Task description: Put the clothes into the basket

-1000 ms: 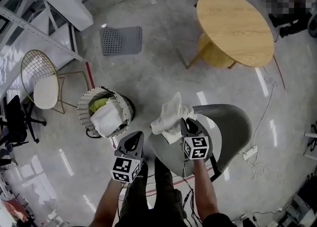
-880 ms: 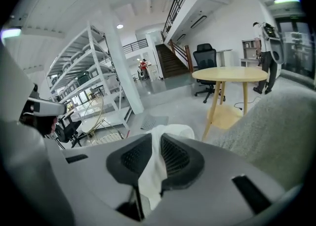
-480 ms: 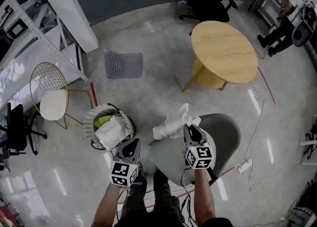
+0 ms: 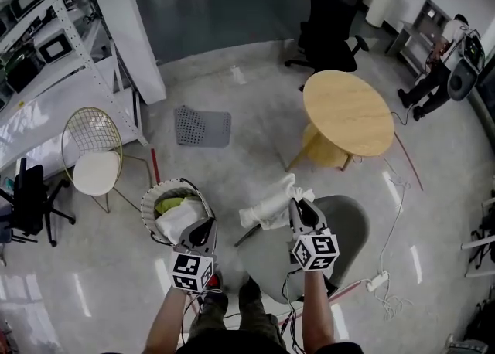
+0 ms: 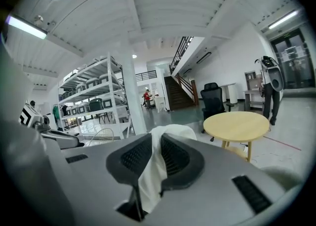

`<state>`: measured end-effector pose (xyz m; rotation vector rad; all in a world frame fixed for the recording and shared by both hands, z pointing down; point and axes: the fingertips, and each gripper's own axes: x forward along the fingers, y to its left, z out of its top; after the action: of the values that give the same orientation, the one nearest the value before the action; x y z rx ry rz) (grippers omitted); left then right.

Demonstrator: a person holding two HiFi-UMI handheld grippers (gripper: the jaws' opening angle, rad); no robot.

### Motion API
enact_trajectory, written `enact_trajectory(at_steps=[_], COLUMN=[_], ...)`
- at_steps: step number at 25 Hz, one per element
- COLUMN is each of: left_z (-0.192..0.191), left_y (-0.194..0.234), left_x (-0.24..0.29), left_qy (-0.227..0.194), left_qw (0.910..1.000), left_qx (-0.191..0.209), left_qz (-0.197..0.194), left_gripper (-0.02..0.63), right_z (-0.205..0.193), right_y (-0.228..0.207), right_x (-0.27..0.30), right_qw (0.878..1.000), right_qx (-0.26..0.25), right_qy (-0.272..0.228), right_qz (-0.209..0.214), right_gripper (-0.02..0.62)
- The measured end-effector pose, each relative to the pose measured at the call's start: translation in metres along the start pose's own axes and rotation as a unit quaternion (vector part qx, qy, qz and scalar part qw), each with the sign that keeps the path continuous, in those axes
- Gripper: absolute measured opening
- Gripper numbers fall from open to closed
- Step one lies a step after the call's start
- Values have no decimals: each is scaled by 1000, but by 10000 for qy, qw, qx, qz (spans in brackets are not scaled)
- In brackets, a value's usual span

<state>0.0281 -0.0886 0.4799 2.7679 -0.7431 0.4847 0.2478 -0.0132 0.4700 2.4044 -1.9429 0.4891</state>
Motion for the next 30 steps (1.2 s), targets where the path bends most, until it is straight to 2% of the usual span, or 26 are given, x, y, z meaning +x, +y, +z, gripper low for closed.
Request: enact_trajectory(at_steps=[14, 23, 30], left_z=[48, 54, 56], left_y=[64, 106, 151], left_x=[-69, -112, -148], left_qy=[-593, -755, -913], left_qw=[9970, 9937, 9888], left_qx=[-11, -39, -148], left_qz=[503, 828, 1175], left_gripper=[8, 6, 8], right_z=[84, 124, 138], right_y=[108, 185, 254], right_x=[4, 19, 36], right_qw=[9957, 9876, 9786], right_qx=[-343, -430, -629], right_qy=[-640, -973, -1076], right_qz=[580, 1156, 1639], right_gripper=[78, 78, 78])
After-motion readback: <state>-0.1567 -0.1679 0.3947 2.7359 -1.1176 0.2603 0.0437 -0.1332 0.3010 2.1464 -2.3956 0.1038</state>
